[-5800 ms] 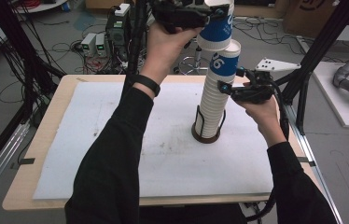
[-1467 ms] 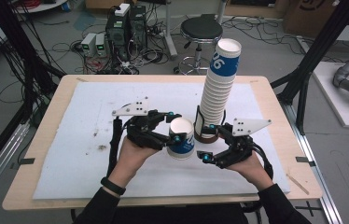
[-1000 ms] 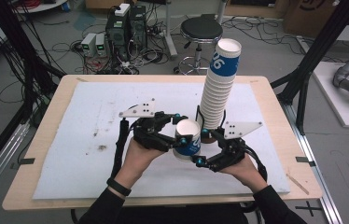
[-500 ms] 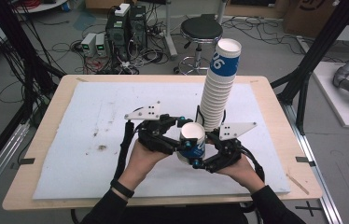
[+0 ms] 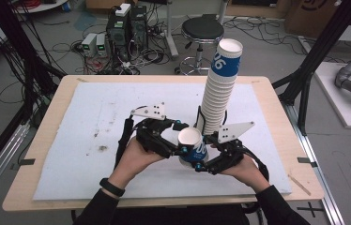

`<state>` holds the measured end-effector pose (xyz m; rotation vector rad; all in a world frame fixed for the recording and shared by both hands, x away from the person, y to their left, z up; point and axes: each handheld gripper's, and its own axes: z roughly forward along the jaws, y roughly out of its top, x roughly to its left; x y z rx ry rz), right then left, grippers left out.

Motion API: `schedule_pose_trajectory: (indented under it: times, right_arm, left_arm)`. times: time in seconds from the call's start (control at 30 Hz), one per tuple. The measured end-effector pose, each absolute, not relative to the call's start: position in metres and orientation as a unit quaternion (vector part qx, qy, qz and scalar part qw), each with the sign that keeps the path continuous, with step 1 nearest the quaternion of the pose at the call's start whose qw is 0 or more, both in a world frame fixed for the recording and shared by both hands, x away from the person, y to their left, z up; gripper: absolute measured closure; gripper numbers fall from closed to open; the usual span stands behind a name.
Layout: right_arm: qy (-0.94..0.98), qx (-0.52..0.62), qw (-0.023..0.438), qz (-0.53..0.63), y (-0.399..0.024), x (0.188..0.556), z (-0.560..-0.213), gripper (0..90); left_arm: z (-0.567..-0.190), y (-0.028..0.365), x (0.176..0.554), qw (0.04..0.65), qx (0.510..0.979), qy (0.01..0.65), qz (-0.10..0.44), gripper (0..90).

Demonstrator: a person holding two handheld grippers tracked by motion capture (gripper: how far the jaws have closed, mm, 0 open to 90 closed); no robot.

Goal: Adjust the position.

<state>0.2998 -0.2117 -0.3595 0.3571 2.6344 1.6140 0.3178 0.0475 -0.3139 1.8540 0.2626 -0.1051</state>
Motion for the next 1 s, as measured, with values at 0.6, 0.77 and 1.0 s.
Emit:
schedule_pose_trajectory:
  times: [0.6, 0.77, 1.0]
  right_arm:
    - [0.876, 0.100, 0.011, 0.472, -0.204, 0.297, -0.360, 19.1]
    - [0.853, 0.118, -0.006, 0.509, -0.211, 0.299, -0.355, 18.4]
    - [0.807, 0.137, -0.007, 0.575, -0.223, 0.301, -0.347, 18.2]
  left_arm:
    - [-0.315, 0.045, 0.314, 0.520, 0.850, 0.074, -0.041, 28.9]
    - [-0.315, 0.054, 0.317, 0.563, 0.821, 0.082, -0.053, 29.0]
    - [-0.315, 0.065, 0.320, 0.610, 0.785, 0.092, -0.062, 29.2]
